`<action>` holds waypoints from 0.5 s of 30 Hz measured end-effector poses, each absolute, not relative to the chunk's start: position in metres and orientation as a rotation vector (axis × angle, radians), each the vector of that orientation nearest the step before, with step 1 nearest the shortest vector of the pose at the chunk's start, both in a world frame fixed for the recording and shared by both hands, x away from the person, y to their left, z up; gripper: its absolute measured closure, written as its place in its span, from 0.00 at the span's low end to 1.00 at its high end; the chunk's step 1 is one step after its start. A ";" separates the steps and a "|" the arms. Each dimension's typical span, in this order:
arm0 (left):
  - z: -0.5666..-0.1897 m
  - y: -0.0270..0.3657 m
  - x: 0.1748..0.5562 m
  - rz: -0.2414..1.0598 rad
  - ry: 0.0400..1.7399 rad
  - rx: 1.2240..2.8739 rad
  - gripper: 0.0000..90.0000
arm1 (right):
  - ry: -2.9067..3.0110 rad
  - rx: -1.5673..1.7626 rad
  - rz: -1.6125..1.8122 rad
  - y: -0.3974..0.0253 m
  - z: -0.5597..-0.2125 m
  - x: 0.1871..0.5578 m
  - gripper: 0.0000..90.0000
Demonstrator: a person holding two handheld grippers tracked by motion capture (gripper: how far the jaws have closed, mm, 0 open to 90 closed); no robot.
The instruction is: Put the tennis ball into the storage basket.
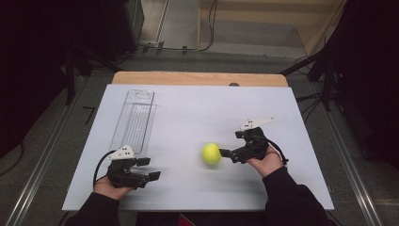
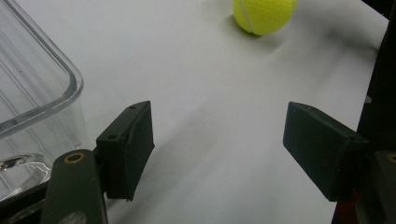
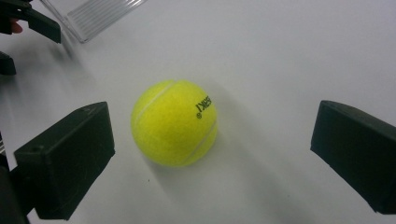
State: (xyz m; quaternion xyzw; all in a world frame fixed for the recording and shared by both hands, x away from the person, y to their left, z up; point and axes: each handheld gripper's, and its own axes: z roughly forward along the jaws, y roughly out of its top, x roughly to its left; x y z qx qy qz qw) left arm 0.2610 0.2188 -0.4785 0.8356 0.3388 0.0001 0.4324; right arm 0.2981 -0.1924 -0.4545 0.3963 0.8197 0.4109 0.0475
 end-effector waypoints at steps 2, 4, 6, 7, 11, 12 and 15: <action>-0.479 0.219 0.261 -0.002 0.844 2.086 0.28 | 2.504 1.203 1.253 -0.190 -0.455 0.300 0.00; -0.479 0.219 0.261 -0.003 0.845 2.090 0.28 | 2.505 1.193 1.255 -0.188 -0.454 0.302 0.00; -0.479 0.219 0.261 -0.002 0.845 2.086 0.28 | 2.507 1.184 1.263 -0.186 -0.454 0.303 0.00; -0.479 0.219 0.261 -0.004 0.844 2.085 0.28 | 2.507 1.192 1.261 -0.184 -0.454 0.304 0.00; -0.479 0.219 0.261 -0.004 0.843 2.086 0.28 | 2.520 1.167 1.253 -0.178 -0.453 0.306 0.00; -0.479 0.219 0.261 -0.004 0.844 2.085 0.28 | 2.525 1.161 1.249 -0.175 -0.453 0.307 0.00; -0.479 0.219 0.261 -0.004 0.844 2.084 0.28 | 2.531 1.158 1.245 -0.172 -0.454 0.308 0.00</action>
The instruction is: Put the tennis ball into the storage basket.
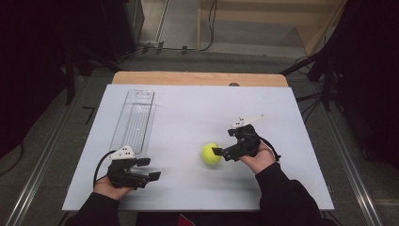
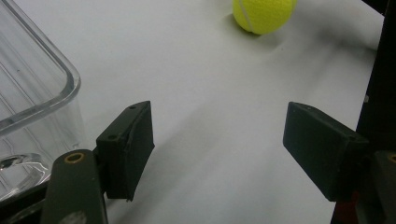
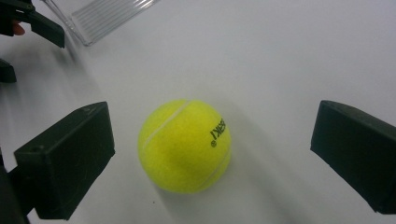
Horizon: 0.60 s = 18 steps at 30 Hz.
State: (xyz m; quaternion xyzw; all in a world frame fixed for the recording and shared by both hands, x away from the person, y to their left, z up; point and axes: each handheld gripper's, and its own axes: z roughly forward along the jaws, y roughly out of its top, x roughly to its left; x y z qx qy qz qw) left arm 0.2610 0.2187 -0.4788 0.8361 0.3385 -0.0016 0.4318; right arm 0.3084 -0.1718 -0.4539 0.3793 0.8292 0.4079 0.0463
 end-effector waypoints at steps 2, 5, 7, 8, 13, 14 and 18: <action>-0.479 0.219 0.261 -0.005 0.842 2.085 0.28 | 2.540 1.150 1.239 -0.167 -0.455 0.310 0.00; -0.479 0.219 0.261 -0.004 0.844 2.084 0.28 | 2.544 1.145 1.236 -0.164 -0.455 0.311 0.00; -0.479 0.219 0.261 -0.005 0.844 2.083 0.28 | 2.548 1.140 1.235 -0.161 -0.455 0.312 0.00; -0.479 0.219 0.261 -0.005 0.843 2.084 0.28 | 2.551 1.136 1.234 -0.160 -0.455 0.312 0.00; -0.479 0.219 0.261 -0.004 0.844 2.084 0.28 | 2.564 1.128 1.221 -0.154 -0.456 0.315 0.00; -0.479 0.219 0.261 -0.005 0.843 2.086 0.28 | 2.566 1.126 1.216 -0.152 -0.457 0.316 0.00; -0.479 0.219 0.261 -0.005 0.845 2.085 0.28 | 2.569 1.120 1.213 -0.148 -0.457 0.318 0.00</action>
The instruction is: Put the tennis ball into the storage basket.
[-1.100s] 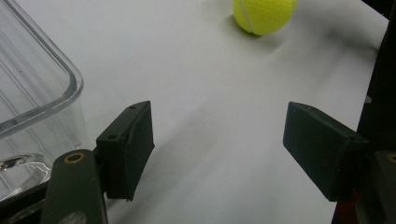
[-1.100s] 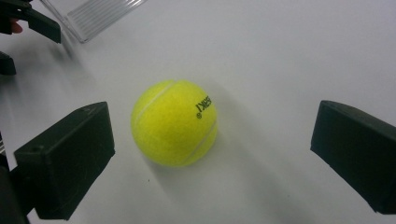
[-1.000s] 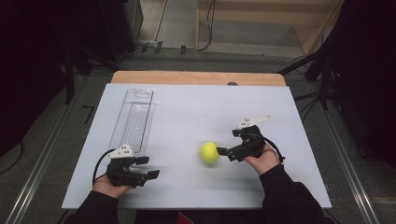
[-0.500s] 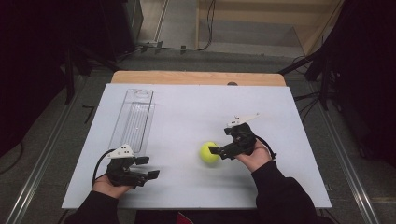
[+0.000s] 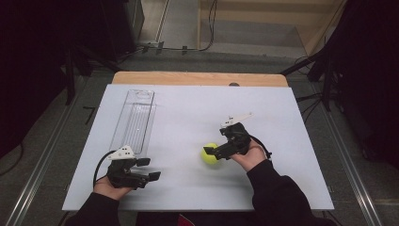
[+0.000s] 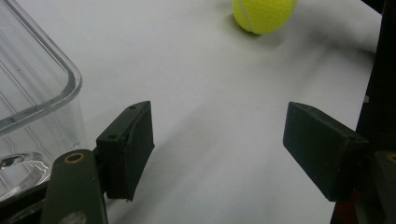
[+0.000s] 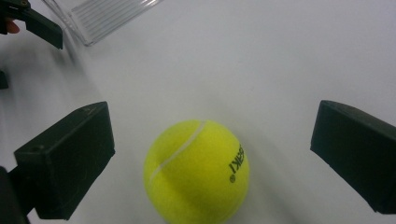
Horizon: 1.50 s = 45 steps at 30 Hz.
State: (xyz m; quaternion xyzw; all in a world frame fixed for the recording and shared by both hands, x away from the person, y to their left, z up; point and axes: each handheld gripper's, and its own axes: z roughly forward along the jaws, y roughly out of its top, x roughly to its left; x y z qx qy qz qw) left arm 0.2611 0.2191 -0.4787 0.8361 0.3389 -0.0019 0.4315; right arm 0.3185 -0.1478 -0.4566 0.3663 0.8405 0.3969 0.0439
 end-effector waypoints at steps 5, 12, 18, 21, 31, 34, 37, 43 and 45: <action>-0.479 0.219 0.261 -0.004 0.844 2.086 0.28 | 2.582 1.101 1.216 -0.140 -0.457 0.322 0.00; -0.479 0.220 0.261 -0.003 0.846 2.082 0.28 | 2.592 1.085 1.214 -0.134 -0.461 0.323 0.00; -0.478 0.220 0.261 -0.003 0.844 2.084 0.28 | 2.600 1.086 1.201 -0.133 -0.464 0.321 0.00; -0.479 0.220 0.261 -0.004 0.846 2.084 0.28 | 2.607 1.093 1.195 -0.133 -0.466 0.321 0.00; -0.478 0.220 0.261 -0.006 0.844 2.082 0.28 | 2.638 1.095 1.174 -0.132 -0.474 0.318 0.00; -0.478 0.220 0.261 -0.006 0.844 2.082 0.28 | 2.644 1.094 1.170 -0.131 -0.476 0.317 0.00; -0.478 0.220 0.261 -0.006 0.844 2.081 0.28 | 2.638 1.084 1.155 -0.130 -0.477 0.316 0.00; -0.478 0.221 0.261 -0.005 0.844 2.081 0.28 | 2.637 1.096 1.148 -0.130 -0.483 0.314 0.00; -0.478 0.220 0.261 -0.005 0.845 2.081 0.28 | 2.639 1.095 1.146 -0.130 -0.483 0.314 0.00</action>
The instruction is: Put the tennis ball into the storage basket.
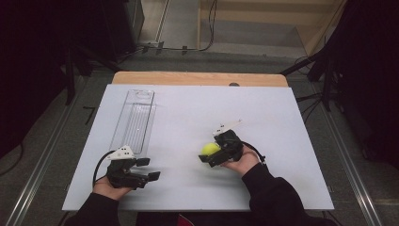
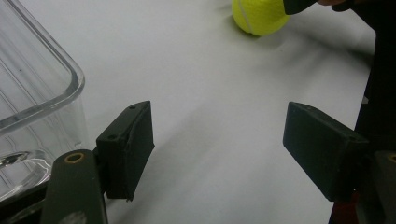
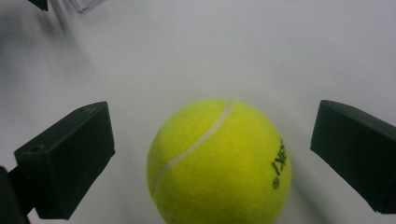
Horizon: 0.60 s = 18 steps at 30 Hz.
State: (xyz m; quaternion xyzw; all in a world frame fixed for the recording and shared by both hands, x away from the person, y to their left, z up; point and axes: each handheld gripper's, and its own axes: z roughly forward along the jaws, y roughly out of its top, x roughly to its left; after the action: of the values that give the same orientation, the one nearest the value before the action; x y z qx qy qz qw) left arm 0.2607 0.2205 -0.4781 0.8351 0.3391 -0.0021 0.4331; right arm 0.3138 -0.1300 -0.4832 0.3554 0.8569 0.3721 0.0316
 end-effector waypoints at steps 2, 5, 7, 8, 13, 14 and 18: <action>-0.478 0.220 0.261 -0.006 0.843 2.080 0.28 | 2.639 1.100 1.139 -0.130 -0.484 0.313 0.00; -0.478 0.220 0.261 -0.005 0.842 2.081 0.28 | 2.640 1.101 1.138 -0.131 -0.486 0.313 0.00; -0.478 0.221 0.261 -0.005 0.841 2.081 0.28 | 2.642 1.104 1.136 -0.131 -0.487 0.312 0.00; -0.478 0.221 0.261 -0.005 0.842 2.080 0.28 | 2.641 1.109 1.132 -0.131 -0.488 0.312 0.00; -0.478 0.220 0.261 -0.006 0.841 2.081 0.28 | 2.651 1.108 1.119 -0.130 -0.490 0.311 0.00; -0.478 0.220 0.261 -0.006 0.840 2.081 0.28 | 2.654 1.099 1.122 -0.131 -0.492 0.311 0.00; -0.478 0.220 0.260 -0.006 0.845 2.077 0.28 | 2.662 1.103 1.108 -0.130 -0.495 0.311 0.00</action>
State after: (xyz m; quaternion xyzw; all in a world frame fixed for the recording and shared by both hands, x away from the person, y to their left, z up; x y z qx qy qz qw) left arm 0.2605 0.2203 -0.4777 0.8342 0.3395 -0.0024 0.4346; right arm 0.3106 -0.1299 -0.4950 0.3571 0.8620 0.3589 0.0271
